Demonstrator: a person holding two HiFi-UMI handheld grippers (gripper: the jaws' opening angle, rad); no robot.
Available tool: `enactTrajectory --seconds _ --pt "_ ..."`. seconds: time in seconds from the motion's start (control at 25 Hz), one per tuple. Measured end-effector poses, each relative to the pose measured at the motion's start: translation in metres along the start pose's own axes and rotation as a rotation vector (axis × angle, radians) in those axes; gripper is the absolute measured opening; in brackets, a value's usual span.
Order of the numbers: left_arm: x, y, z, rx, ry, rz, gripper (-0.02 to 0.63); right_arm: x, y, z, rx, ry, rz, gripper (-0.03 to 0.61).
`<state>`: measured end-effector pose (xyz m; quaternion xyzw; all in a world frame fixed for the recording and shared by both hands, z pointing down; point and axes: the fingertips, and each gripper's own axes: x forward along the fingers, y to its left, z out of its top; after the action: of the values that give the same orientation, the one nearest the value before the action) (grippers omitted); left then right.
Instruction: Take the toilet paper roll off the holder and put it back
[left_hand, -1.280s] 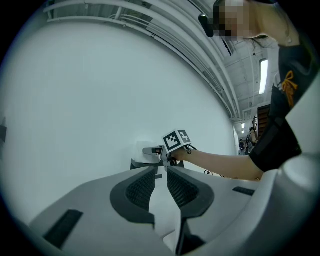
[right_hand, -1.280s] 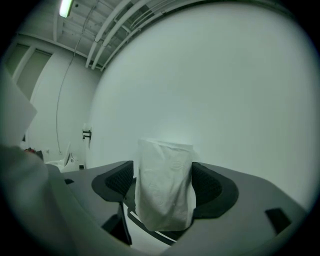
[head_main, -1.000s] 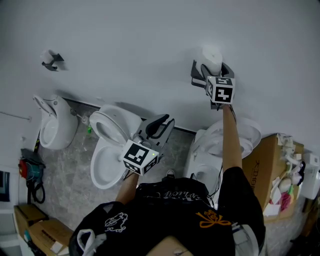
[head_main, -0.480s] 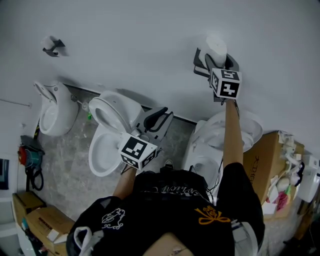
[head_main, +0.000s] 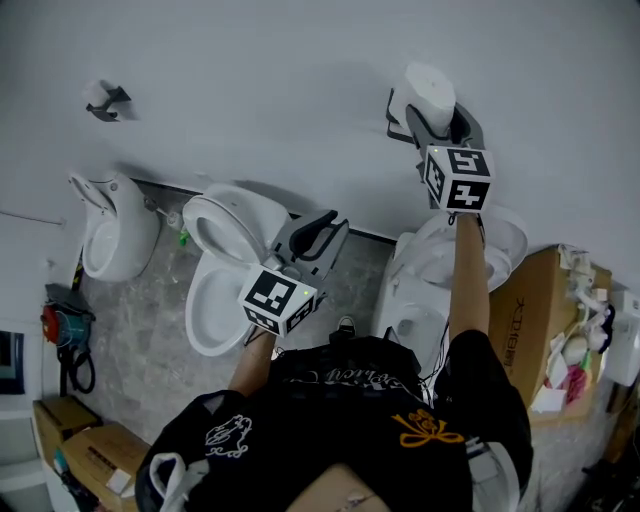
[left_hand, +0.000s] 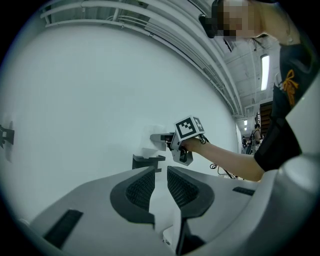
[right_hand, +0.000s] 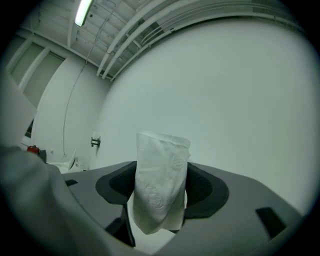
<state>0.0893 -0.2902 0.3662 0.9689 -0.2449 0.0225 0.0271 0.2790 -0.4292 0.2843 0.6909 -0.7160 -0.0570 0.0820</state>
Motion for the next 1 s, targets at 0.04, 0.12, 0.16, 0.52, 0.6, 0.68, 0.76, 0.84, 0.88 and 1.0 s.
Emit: enactTrajectory --seconds 0.04,0.12,0.16,0.52,0.6,0.68,0.76,0.84,0.88,1.0 --pt "-0.005 -0.001 0.001 0.001 0.000 -0.006 0.074 -0.008 0.007 0.003 0.004 -0.006 0.005 0.291" --pt "-0.018 -0.005 0.002 0.002 -0.002 -0.016 0.074 -0.026 0.022 0.006 0.011 -0.012 0.020 0.291" --pt "-0.025 -0.006 0.002 0.001 -0.003 -0.020 0.074 -0.035 0.029 0.007 0.014 -0.014 0.028 0.293" --pt "-0.086 -0.019 -0.007 -0.019 0.002 -0.054 0.074 -0.116 0.097 0.005 0.054 -0.010 0.033 0.293" --pt "-0.097 -0.026 -0.012 -0.021 0.009 -0.067 0.074 -0.135 0.110 -0.001 0.067 -0.002 0.031 0.293" --pt "-0.108 -0.030 -0.017 -0.024 0.016 -0.076 0.074 -0.151 0.122 -0.007 0.082 0.006 0.025 0.293" --pt "-0.118 -0.034 -0.022 -0.026 0.023 -0.082 0.074 -0.167 0.134 -0.016 0.104 0.014 0.016 0.293" --pt "-0.128 -0.037 -0.026 -0.024 0.031 -0.086 0.074 -0.184 0.147 -0.027 0.136 0.023 0.007 0.293" --pt "-0.133 -0.039 -0.028 -0.023 0.035 -0.087 0.074 -0.193 0.153 -0.034 0.153 0.028 0.006 0.293" --pt "-0.147 -0.043 -0.032 -0.022 0.038 -0.082 0.074 -0.216 0.175 -0.053 0.192 0.053 0.015 0.293"
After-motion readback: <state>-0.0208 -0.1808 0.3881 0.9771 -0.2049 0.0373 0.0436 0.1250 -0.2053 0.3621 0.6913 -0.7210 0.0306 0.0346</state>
